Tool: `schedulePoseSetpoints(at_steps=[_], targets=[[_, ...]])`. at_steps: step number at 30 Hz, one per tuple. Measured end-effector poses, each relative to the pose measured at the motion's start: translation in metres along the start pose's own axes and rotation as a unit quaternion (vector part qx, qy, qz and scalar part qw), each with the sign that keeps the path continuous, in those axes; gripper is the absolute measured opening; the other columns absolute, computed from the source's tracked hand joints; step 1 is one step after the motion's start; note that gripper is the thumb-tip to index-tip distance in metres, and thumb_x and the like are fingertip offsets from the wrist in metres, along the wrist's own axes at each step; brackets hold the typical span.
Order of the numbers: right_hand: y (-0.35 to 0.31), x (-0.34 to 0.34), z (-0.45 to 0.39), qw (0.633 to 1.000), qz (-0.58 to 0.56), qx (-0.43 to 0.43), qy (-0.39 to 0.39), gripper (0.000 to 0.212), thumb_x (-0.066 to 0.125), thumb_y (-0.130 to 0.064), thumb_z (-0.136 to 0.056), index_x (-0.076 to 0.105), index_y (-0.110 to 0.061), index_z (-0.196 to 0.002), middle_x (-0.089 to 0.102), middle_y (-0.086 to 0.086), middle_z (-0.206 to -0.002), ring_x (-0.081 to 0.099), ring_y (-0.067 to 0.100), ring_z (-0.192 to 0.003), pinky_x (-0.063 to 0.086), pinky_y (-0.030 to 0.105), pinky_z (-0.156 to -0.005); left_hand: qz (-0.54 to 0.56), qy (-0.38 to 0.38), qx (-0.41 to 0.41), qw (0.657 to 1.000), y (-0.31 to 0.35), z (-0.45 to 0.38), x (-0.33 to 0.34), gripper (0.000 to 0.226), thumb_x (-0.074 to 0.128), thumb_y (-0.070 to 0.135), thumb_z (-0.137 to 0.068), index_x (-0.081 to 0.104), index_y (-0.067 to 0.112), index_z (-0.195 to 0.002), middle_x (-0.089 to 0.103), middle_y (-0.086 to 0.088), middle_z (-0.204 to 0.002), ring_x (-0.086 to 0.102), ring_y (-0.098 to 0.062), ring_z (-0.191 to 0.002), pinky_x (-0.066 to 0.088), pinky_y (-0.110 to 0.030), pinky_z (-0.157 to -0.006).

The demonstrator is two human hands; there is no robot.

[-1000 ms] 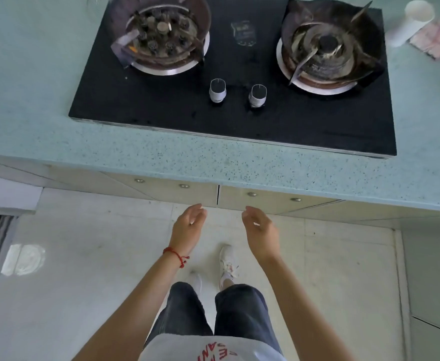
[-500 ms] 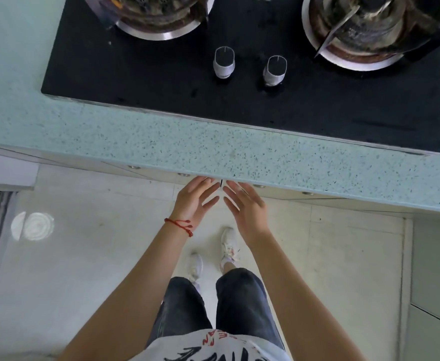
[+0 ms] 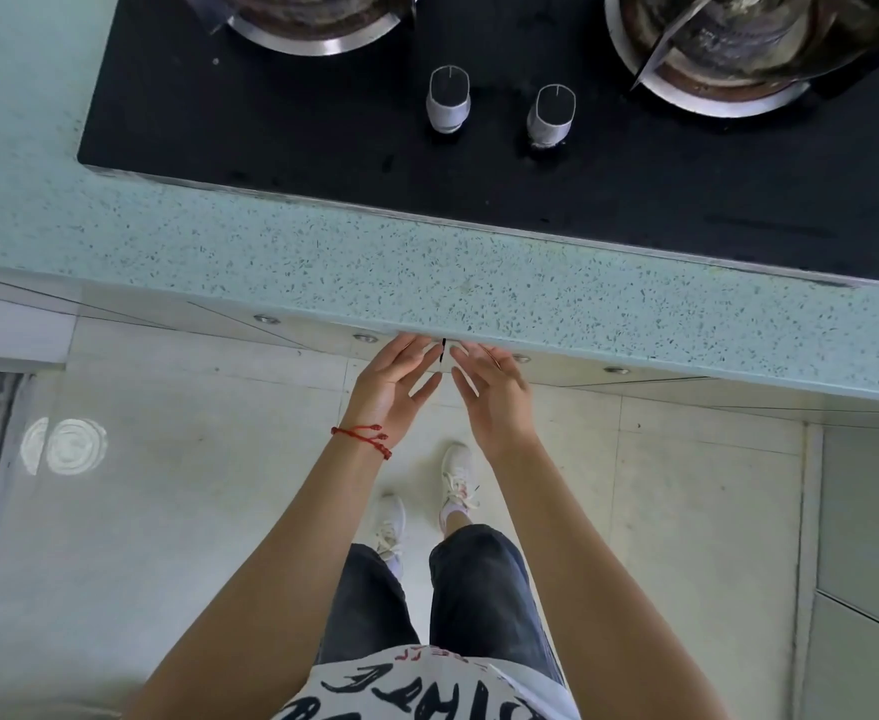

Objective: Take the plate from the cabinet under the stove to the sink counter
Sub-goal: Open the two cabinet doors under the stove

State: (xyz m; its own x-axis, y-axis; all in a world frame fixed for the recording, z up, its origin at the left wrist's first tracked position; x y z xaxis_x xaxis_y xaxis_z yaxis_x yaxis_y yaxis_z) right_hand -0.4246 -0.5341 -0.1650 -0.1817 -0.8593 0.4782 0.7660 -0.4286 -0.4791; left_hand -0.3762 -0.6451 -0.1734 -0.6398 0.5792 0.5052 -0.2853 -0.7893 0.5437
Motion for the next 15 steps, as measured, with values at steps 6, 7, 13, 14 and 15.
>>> schedulePoseSetpoints(at_steps=[6, 7, 13, 14, 15], targets=[[0.015, -0.016, 0.017, 0.999, 0.04, -0.011, 0.013, 0.023, 0.055, 0.008, -0.081, 0.055, -0.015, -0.075, 0.066, 0.001, -0.079, 0.061, 0.019, -0.09, 0.043, 0.032, -0.096, 0.003, 0.02, 0.003, 1.0, -0.008, 0.012, -0.01, 0.018, 0.053, 0.004, -0.085, 0.062, 0.019, -0.082, 0.071, 0.007, -0.082, 0.063, -0.01, -0.095, 0.049, -0.027, -0.084], [0.018, -0.019, 0.02, 0.999, 0.043, -0.014, 0.019, 0.024, 0.055, 0.008, -0.08, 0.054, -0.015, -0.074, 0.066, 0.001, -0.078, 0.06, 0.02, -0.091, 0.043, 0.031, -0.094, 0.005, 0.033, 0.003, 0.999, -0.01, 0.014, -0.012, 0.018, 0.053, 0.004, -0.085, 0.062, 0.019, -0.081, 0.072, 0.007, -0.08, 0.064, -0.01, -0.092, 0.049, -0.027, -0.084], [0.03, -0.029, 0.038, 0.995, 0.079, -0.03, 0.052, 0.019, 0.057, 0.006, -0.08, 0.053, -0.011, -0.074, 0.061, 0.005, -0.079, 0.057, 0.023, -0.092, 0.045, 0.032, -0.094, -0.025, 0.103, 0.019, 0.994, -0.022, 0.031, -0.026, 0.015, 0.056, 0.007, -0.085, 0.061, 0.016, -0.073, 0.072, 0.004, -0.068, 0.065, -0.015, -0.082, 0.052, -0.027, -0.074], [0.031, -0.03, 0.041, 0.994, 0.087, -0.034, 0.06, 0.017, 0.056, 0.005, -0.081, 0.053, -0.01, -0.074, 0.061, 0.005, -0.078, 0.058, 0.022, -0.09, 0.045, 0.032, -0.095, -0.041, 0.114, 0.023, 0.992, -0.024, 0.034, -0.029, 0.012, 0.057, 0.01, -0.085, 0.061, 0.014, -0.075, 0.071, 0.002, -0.072, 0.066, -0.015, -0.082, 0.055, -0.026, -0.072], [0.033, -0.031, 0.043, 0.992, 0.096, -0.037, 0.071, 0.015, 0.056, 0.003, -0.083, 0.053, -0.009, -0.074, 0.06, 0.005, -0.077, 0.059, 0.022, -0.087, 0.046, 0.032, -0.095, -0.061, 0.126, 0.026, 0.99, -0.026, 0.037, -0.031, 0.007, 0.058, 0.013, -0.085, 0.06, 0.011, -0.078, 0.07, -0.002, -0.078, 0.066, -0.016, -0.082, 0.057, -0.025, -0.069]])
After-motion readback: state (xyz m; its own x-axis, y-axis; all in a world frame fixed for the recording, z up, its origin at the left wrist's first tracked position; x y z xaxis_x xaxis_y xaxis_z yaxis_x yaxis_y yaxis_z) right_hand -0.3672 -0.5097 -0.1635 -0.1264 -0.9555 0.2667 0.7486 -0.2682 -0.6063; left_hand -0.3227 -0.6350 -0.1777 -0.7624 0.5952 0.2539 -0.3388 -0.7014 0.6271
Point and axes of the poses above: each hand's wrist, its own z-axis away from the middle knuckle, its own x-axis out of the palm, y = z × x, the point moved 2 cm from there along -z, towards the middle knuckle
